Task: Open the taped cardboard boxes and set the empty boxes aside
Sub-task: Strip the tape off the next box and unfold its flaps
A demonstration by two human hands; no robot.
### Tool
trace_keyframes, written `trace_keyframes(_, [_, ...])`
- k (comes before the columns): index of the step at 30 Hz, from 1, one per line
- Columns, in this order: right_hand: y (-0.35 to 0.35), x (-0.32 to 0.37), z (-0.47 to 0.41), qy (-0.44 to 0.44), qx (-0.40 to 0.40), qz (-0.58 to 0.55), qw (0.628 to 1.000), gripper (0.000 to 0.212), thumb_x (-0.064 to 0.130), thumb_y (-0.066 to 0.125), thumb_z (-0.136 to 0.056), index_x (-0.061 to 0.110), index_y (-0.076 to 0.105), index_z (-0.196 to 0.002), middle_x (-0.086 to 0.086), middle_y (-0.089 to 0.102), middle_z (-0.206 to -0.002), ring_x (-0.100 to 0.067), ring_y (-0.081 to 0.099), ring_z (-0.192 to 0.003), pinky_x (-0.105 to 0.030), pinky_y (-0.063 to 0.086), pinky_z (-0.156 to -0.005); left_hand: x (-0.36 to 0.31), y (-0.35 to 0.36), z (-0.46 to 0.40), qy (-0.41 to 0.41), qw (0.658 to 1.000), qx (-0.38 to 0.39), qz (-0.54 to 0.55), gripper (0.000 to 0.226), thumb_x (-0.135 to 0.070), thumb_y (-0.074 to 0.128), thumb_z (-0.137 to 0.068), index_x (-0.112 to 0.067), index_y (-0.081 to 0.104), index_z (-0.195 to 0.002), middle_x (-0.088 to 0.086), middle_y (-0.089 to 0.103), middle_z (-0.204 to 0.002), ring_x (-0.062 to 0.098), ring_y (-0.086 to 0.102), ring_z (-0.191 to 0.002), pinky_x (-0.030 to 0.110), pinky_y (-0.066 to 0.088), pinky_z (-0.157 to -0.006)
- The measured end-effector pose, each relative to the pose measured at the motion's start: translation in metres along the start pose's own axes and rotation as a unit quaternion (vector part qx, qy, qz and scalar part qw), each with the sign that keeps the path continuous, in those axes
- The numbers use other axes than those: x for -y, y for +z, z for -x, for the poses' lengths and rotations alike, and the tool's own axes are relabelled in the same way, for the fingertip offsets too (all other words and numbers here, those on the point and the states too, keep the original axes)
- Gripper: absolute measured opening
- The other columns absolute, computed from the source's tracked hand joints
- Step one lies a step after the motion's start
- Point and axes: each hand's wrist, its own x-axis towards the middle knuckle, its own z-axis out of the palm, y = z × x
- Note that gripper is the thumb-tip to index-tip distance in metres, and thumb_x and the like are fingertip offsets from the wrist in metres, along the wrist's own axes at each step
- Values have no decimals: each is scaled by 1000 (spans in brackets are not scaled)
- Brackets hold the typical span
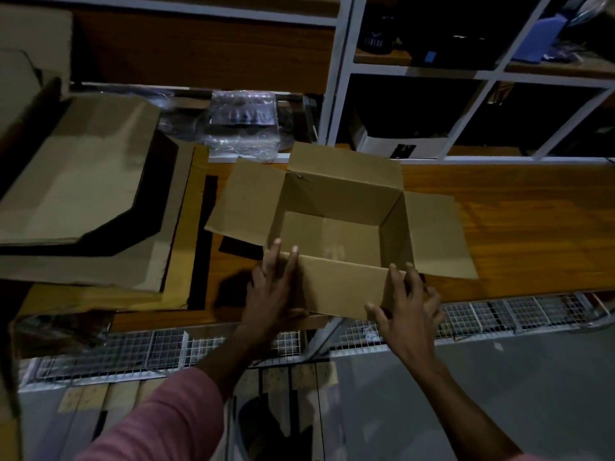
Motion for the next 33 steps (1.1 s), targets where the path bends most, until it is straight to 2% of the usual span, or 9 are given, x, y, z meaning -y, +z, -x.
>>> trace_keyframes(3, [1,-12,-9,-47,52,-127,989,107,50,84,-75,37,16,-157,0,-3,-166,-42,23,-145,-64,40,-108,11,2,0,37,999,16,6,150,-38,96,-62,-41,-18,-159,5,-33,-166,48,19,-147,68,41,-108])
trace_keyframes(6, [-7,-10,-24,-65,39,-199,977,104,38,92,-68,34,27,-149,-1,11,-153,-37,35,-135,-61,49,-102,4,-3,-15,50,999,-14,11,143,-29,94,-66,-43,-13,-159,12,-13,-169,50,28,-139,67,49,-98])
trace_keyframes(10, [-27,-9,-36,-99,-21,-187,977,107,43,93,-64,37,30,-151,-3,14,-154,-38,28,-137,-59,43,-106,-6,-21,-29,65,995,-79,9,112,-26,83,-76,-23,12,-163,25,14,-162,52,37,-123,64,52,-85])
trace_keyframes(13, [-40,-8,-39,-126,-45,-155,979,118,50,93,-61,37,25,-156,-6,7,-161,-39,19,-141,-58,37,-108,-12,-35,-28,98,989,-102,49,102,-38,77,-85,-23,15,-164,17,10,-162,47,27,-134,65,45,-96])
trace_keyframes(15, [-50,-2,-40,-130,-42,-133,982,123,52,93,-58,38,20,-157,-5,2,-163,-41,16,-142,-56,34,-108,-24,-50,-30,73,992,-87,64,115,-47,81,-81,-33,3,-164,9,0,-163,42,16,-140,64,43,-100])
trace_keyframes(18, [-68,4,-41,-139,-62,-101,983,132,51,95,-55,39,14,-158,-7,2,-164,-43,16,-144,-58,33,-109,-43,-75,-30,40,995,-83,28,136,-43,91,-68,-44,-10,-159,4,-8,-163,39,8,-144,64,49,-99])
trace_keyframes(24, [-121,25,-40,-164,-126,-73,976,145,48,97,-53,29,3,-162,-6,-12,-169,-38,5,-153,-73,25,-112,-62,-128,-23,92,977,-183,-52,130,-35,95,-65,-29,8,-162,17,14,-162,46,31,-128,53,61,-73])
trace_keyframes(28, [-161,31,-32,-186,-159,-64,967,145,51,95,-55,29,1,-163,-4,-14,-169,-39,8,-153,-74,26,-110,-76,-161,-14,105,966,-223,-71,130,-35,94,-66,-27,7,-162,12,11,-166,51,34,-128,58,61,-71])
trace_keyframes(33, [-215,60,-25,-238,-215,-77,944,143,48,97,-54,27,5,-162,-8,-1,-167,-40,12,-146,-71,26,-111,-84,-223,10,112,946,-290,-90,127,-40,93,-66,-25,8,-160,14,16,-161,51,36,-129,60,60,-72])
